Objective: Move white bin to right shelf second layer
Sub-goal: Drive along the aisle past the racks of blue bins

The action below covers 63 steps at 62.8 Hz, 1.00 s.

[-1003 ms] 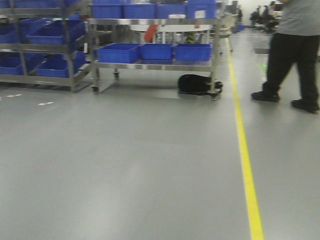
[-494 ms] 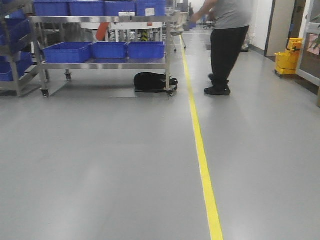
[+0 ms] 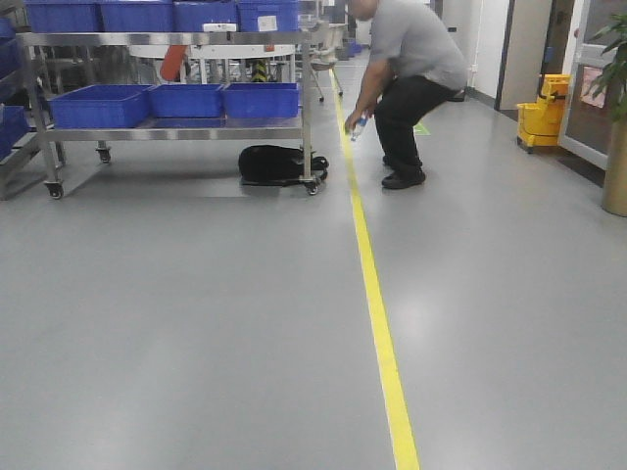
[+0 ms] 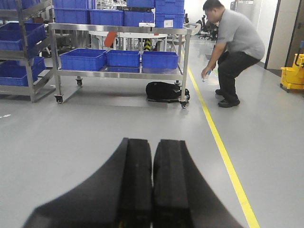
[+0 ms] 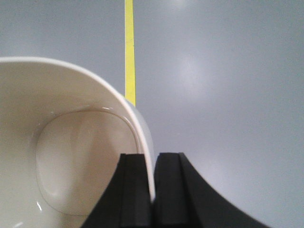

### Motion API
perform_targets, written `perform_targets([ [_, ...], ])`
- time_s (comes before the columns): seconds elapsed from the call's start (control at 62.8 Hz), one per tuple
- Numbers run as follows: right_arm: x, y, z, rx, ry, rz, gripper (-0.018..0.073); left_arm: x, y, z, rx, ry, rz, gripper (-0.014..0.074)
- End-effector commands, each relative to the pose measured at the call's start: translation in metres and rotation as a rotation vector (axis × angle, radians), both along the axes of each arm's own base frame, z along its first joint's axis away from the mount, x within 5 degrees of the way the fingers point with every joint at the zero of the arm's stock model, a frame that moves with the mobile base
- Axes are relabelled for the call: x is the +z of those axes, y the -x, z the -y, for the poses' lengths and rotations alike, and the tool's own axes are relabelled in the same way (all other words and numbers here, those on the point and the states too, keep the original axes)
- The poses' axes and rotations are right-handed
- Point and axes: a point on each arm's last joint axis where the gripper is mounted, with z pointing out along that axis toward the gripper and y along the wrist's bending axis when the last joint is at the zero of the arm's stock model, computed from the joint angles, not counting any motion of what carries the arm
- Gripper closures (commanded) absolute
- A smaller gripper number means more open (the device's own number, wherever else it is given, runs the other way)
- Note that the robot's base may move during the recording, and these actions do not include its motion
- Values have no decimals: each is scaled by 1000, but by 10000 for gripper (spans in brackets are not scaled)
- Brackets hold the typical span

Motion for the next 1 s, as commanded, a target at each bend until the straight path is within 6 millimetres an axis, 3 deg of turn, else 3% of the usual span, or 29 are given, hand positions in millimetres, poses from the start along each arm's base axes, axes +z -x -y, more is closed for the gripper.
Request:
perform_targets([
  [0.0, 15, -4, 1, -6, 5, 106, 510, -1, 0, 0, 0, 13, 70, 512],
  [0.988, 15, -4, 1, -6, 5, 106, 510, -1, 0, 0, 0, 13, 70, 512],
])
